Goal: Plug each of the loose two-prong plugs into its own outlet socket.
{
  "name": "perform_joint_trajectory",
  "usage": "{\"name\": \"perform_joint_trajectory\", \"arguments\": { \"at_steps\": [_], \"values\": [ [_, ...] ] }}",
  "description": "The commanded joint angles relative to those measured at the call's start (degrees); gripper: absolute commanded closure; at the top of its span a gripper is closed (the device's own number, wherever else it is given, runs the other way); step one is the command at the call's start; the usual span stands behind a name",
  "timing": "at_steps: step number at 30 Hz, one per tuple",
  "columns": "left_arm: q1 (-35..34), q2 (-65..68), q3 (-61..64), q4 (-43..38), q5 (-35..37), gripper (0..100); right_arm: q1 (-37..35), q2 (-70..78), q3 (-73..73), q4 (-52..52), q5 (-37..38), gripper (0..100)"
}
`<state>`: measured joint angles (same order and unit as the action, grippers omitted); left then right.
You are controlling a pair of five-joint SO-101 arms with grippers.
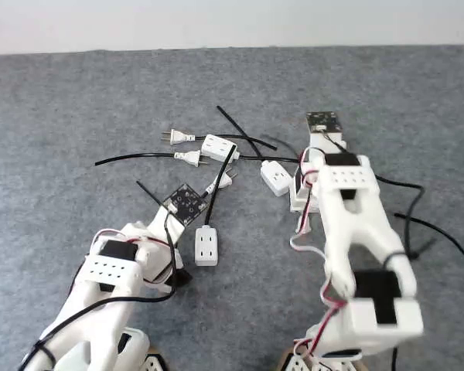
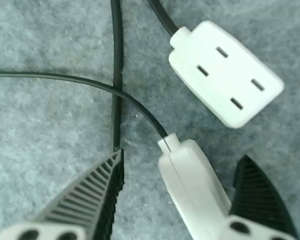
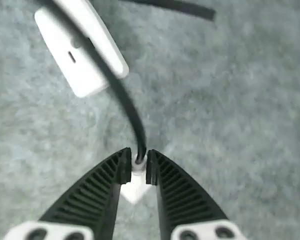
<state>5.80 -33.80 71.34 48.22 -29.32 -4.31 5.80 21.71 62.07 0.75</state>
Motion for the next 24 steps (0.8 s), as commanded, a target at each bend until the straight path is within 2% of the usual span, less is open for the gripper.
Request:
{"name": "perform_joint_trajectory", "arguments": {
  "at_steps": [1,6,13,15,19,24],
  "values": [
    [-0.18,-1.32,-0.40,-0.97,0.18,67,1.10,5.32,-8.44,2.07,1.85,95.2],
    [-0.18,-1.41,-0.31,-0.79,0.09,67,0.92,6.81,-11.96,2.24,3.25,80.8],
    [-0.35,-1.41,-0.31,-0.70,0.09,67,0.04,1.98,-9.85,0.66,1.76,80.5],
    [-1.58,-1.41,-0.31,-0.70,0.09,67,1.54,-1.27,-6.77,-1.10,-0.09,82.8],
    [-2.02,-1.41,-0.40,-0.70,0.09,67,6.64,-9.10,0.26,-3.65,-4.04,99.8],
    [-2.02,-1.41,-0.40,-0.70,0.09,67,6.81,-14.02,9.05,-7.16,-4.57,98.8]
  ]
}}
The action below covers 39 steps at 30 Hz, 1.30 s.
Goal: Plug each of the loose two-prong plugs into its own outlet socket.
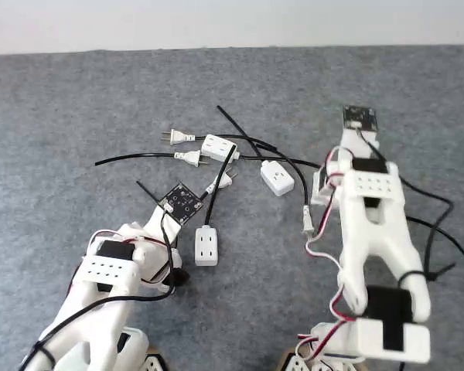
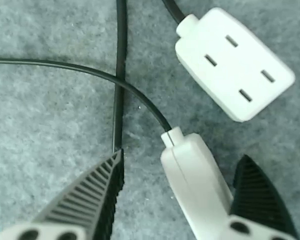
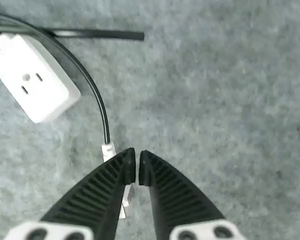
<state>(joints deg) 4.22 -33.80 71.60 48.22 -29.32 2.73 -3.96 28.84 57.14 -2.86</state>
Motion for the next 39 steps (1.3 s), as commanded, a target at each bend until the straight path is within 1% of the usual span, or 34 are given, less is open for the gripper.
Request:
{"name": "perform_joint_trajectory", "arguments": {
  "at_steps": [1,8,12,15,18,24,33,36,39],
  "values": [
    [-0.44,-1.41,-0.66,-0.70,0.09,67,-1.01,-4.26,2.29,-2.51,-0.97,98.9],
    [-0.44,-1.41,-0.66,-0.70,0.09,67,-5.58,2.07,1.41,-4.88,-0.88,98.9],
    [-0.53,-1.41,-0.66,-0.70,0.09,67,-7.60,7.60,-2.46,-3.47,-0.53,98.9],
    [-0.53,-1.41,-0.66,-0.70,0.09,67,-9.19,11.65,-5.45,-1.36,1.32,98.9],
    [-0.53,-1.41,-0.66,-0.70,0.09,67,-9.71,13.58,-7.12,-0.75,1.41,98.9],
    [-0.53,-1.41,-0.57,-0.70,0.09,67,-7.96,11.30,-7.47,-0.84,1.41,98.9],
    [-0.53,-1.41,-0.57,-0.70,0.09,67,-8.22,7.25,-4.40,-2.95,1.49,98.9],
    [-0.53,-1.41,-0.57,-0.70,0.00,67,-8.66,5.58,-3.78,-3.12,1.49,98.9],
    [-0.53,-1.41,-0.57,-0.70,0.00,67,-11.12,3.82,-1.41,-4.70,1.58,98.9]
  ]
}}
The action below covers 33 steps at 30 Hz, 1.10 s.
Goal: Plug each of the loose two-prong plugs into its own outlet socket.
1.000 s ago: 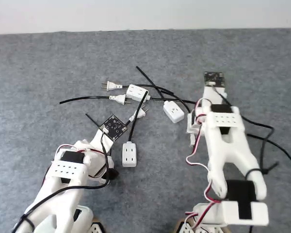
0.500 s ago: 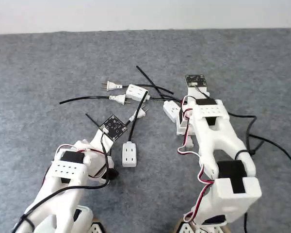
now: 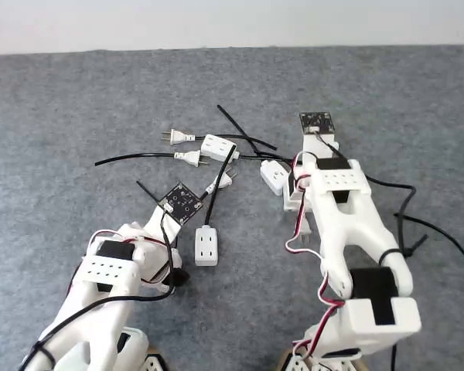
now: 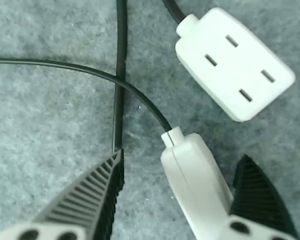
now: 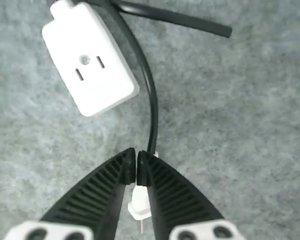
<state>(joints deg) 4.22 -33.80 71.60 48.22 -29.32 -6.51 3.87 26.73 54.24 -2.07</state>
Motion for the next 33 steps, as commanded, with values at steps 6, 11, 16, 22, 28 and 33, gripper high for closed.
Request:
{"name": "perform_joint_trajectory", "arguments": {
  "at_steps": [6,11,16,22,28,33],
  "values": [
    [-0.53,-1.41,-0.57,-0.70,0.00,67,-8.31,-5.67,4.57,-2.59,4.57,98.9],
    [-0.53,-1.41,-0.57,-0.70,0.00,67,-3.91,-2.95,4.22,-2.42,4.92,98.9],
    [-0.53,-1.41,-0.57,-0.70,0.00,67,0.92,-2.33,1.41,-0.75,4.92,98.9],
    [-0.62,-1.41,-0.57,-0.70,0.00,67,4.62,-2.07,0.70,-0.04,5.01,98.9],
    [-0.62,-1.41,-0.57,-0.70,0.00,67,7.69,-2.07,0.62,-0.04,6.51,99.0],
    [-0.62,-1.41,-0.57,-0.70,0.00,67,7.60,-2.07,0.62,-0.22,6.59,99.0]
  ]
}}
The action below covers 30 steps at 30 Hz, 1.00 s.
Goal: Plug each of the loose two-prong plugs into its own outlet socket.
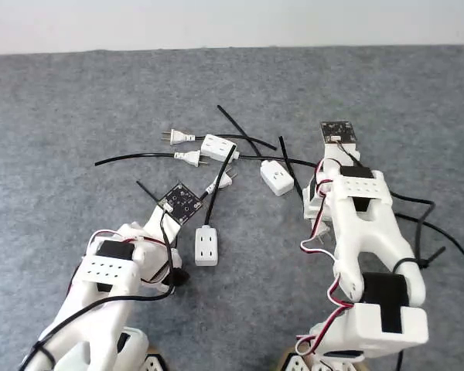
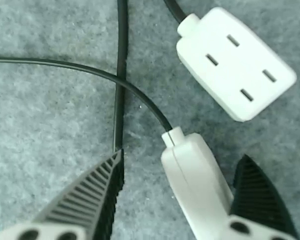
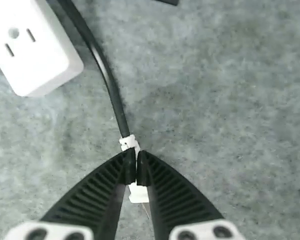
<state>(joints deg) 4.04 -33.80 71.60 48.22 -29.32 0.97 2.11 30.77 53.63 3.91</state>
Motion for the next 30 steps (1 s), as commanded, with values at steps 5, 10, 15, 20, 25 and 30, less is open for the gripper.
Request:
{"name": "perform_joint_trajectory", "arguments": {
  "at_steps": [5,10,15,20,25,30],
  "values": [
    [-0.44,-1.41,-0.57,-0.70,0.00,67,0.22,-0.22,-3.43,0.22,0.62,99.0],
    [-0.44,-1.41,-0.57,-0.70,0.00,67,0.04,-0.31,-3.52,-0.04,1.76,99.0],
    [-0.44,-1.41,-0.57,-0.70,0.00,67,-0.13,-0.92,-3.60,-3.21,2.55,98.9],
    [-0.44,-1.41,-0.57,-0.70,0.00,67,-2.33,-0.92,-3.25,-2.95,4.13,98.9],
    [-1.67,-1.41,-0.75,-0.70,0.00,67,-2.15,-0.31,-3.25,-0.31,5.45,98.9],
    [-1.76,-1.41,-0.75,-0.70,0.00,67,-0.57,0.22,-2.46,1.45,7.74,98.9]
  ]
}}
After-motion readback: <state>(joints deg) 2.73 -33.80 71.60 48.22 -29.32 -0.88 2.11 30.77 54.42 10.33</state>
